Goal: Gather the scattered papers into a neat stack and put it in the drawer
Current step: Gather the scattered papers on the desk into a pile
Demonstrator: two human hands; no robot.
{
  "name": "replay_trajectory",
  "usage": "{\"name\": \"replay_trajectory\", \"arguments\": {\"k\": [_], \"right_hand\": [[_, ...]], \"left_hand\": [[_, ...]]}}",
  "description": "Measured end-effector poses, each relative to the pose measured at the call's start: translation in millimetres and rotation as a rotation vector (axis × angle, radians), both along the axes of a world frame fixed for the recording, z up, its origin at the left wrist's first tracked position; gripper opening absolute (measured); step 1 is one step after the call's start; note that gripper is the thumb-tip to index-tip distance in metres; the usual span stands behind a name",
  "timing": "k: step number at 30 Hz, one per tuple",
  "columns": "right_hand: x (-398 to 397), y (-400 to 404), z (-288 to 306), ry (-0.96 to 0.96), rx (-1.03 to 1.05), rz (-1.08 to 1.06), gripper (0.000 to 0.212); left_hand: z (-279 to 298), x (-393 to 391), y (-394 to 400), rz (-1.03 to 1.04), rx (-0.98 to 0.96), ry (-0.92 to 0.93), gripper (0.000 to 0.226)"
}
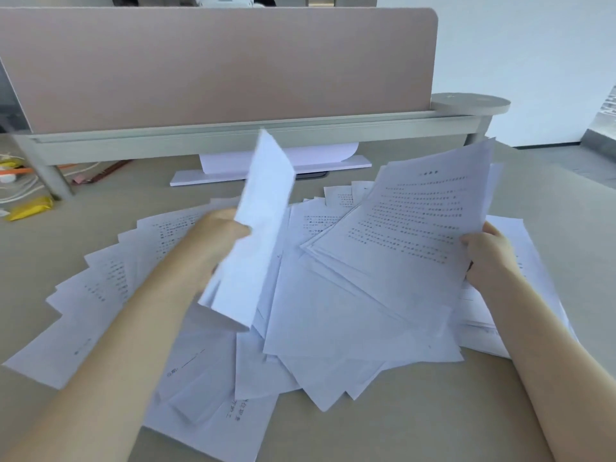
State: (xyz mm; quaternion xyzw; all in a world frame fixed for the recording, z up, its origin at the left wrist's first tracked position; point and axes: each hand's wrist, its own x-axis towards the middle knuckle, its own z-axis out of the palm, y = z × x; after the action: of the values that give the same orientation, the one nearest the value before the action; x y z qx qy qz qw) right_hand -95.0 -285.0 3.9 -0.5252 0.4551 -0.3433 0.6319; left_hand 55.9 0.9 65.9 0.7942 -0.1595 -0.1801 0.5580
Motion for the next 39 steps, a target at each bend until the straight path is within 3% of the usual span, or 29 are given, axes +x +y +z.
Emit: {"name": "replay_trajectory", "arguments": {"k": [4, 8, 10, 13, 15, 19, 22, 25, 27, 30, 33, 35, 39], "right_hand": [[9, 16, 4, -0.05, 0.049, 0.164, 0.045], [18, 35, 4, -0.112, 0.129, 0.211, 0.023], [19, 38, 3, -0.14, 0.227, 0.231, 0.016], [17, 33, 3, -0.097, 0.225, 0.372, 0.035], [13, 29, 3, -0.003, 0.088, 0.449, 0.019], [8, 20, 5, 0.185, -0.098, 0.451, 0.02], [4, 15, 13, 0.396, -0.298, 0.375, 0.017], [3, 16, 13, 0.577, -0.486, 0.396, 0.012], [6, 21, 12, 0.658, -0.537, 0.416, 0.01], [9, 25, 10, 0.599, -0.508, 0.46, 0.019], [11, 24, 5, 0.485, -0.399, 0.477, 0.029], [11, 24, 4, 0.429, -0.343, 0.471, 0.034], [10, 22, 3, 0.389, -0.332, 0.483, 0.035]], "left_hand": [[17, -8, -16, 0.034, -0.152, -0.065, 0.025], [0, -36, -76, -0.141, 0.107, -0.27, 0.021], [-16, -59, -103, -0.278, 0.251, -0.287, 0.015], [-31, -91, -123, -0.495, 0.263, -0.147, 0.029], [-33, -98, -122, -0.561, 0.234, -0.106, 0.052], [-39, -59, -95, -0.32, 0.133, -0.209, 0.048], [-44, -26, -64, -0.158, 0.202, -0.245, 0.052], [-50, -9, -45, -0.093, 0.237, -0.099, 0.059], [-55, -2, -43, -0.075, 0.158, 0.003, 0.059], [-56, 2, -50, -0.104, -0.097, 0.184, 0.027], [-52, 0, -55, -0.059, -0.267, 0.381, 0.03], [-56, 0, -56, -0.046, -0.302, 0.455, 0.033], [-61, -10, -62, -0.083, -0.191, 0.376, 0.032]]}}
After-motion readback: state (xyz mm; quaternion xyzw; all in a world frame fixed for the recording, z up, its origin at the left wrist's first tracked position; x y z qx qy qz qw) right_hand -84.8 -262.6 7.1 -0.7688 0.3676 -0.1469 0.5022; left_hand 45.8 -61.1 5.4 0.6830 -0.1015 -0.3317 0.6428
